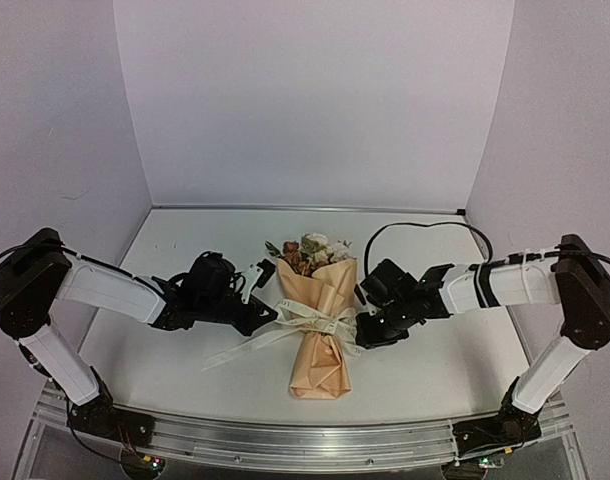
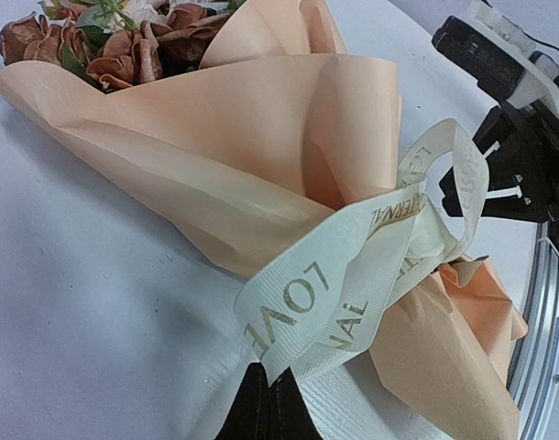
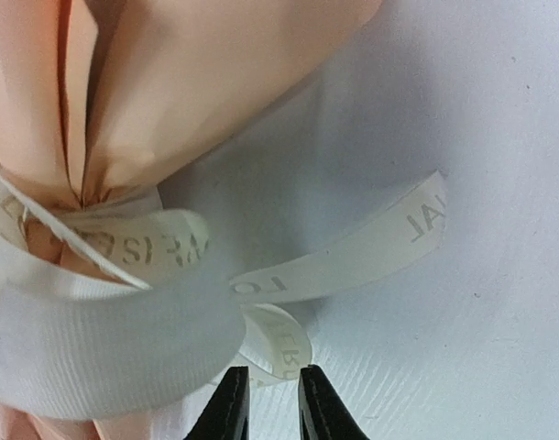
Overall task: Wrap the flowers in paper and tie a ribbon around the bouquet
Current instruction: Tie the half-tied ribbon around the folded bouquet.
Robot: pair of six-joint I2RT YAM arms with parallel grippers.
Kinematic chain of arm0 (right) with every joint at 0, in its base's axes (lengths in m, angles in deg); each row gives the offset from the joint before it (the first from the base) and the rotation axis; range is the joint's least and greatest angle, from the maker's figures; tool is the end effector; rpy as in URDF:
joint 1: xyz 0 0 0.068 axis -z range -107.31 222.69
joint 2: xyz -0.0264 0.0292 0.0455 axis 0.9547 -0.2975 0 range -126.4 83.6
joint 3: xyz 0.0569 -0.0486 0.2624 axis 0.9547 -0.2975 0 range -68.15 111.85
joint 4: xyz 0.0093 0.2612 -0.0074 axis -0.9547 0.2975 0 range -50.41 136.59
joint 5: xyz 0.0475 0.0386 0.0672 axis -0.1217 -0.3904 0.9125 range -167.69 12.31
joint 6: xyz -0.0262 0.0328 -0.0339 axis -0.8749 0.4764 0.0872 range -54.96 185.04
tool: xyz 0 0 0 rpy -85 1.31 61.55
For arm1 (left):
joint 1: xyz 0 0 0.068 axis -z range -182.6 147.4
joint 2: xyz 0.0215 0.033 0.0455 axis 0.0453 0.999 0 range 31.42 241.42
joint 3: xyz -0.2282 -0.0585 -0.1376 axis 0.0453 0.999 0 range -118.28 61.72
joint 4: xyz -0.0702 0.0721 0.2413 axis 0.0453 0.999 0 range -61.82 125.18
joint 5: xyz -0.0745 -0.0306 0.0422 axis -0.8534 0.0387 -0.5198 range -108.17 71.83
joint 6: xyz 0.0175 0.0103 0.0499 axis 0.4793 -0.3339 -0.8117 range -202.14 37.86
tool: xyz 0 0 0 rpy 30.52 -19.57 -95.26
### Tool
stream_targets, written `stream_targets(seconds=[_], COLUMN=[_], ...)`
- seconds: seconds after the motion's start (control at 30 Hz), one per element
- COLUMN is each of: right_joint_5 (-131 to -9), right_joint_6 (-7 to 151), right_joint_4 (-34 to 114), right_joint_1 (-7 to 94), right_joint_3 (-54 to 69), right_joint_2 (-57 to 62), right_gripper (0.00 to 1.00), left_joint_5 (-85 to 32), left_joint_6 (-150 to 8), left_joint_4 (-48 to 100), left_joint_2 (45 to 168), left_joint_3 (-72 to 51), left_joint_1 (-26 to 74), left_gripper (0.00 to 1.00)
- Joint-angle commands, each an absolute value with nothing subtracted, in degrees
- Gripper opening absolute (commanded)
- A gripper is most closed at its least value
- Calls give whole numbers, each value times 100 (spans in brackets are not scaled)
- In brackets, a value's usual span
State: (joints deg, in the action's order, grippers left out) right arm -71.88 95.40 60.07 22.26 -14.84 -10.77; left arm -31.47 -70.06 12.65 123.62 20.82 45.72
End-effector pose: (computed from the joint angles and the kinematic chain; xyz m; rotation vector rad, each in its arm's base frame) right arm 0.1987 0.2462 0.1649 -0.5184 2.7245 0.5631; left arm 0.2056 -0.2431 0.1602 0.8463 2.1450 -0.8248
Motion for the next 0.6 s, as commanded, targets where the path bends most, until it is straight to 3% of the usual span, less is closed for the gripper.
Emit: stream_targets(seconds=[0.0,0.23,0.57], right_joint_5=[-7188,-7380,-7769], right_joint_6=[8299,7229,6889], right_joint_4=[5344,4536,4469], right_joint_1=[2003,1840,1835], right_joint_3=[-2056,-2558,-2241], right_joint_2=[-691,-663,-1232], right_gripper=[31,42,53], left_joint_5=[-3119,-3130,-3153], left_joint_6=[-6995,-7000,-7032], left_joint_4=[1278,1286,1332], left_joint_2=[12298,12327,12339], left_joint_3=[1866,1824,1761], left_joint_1=[4548,4548,4548], left_gripper=[0,0,0])
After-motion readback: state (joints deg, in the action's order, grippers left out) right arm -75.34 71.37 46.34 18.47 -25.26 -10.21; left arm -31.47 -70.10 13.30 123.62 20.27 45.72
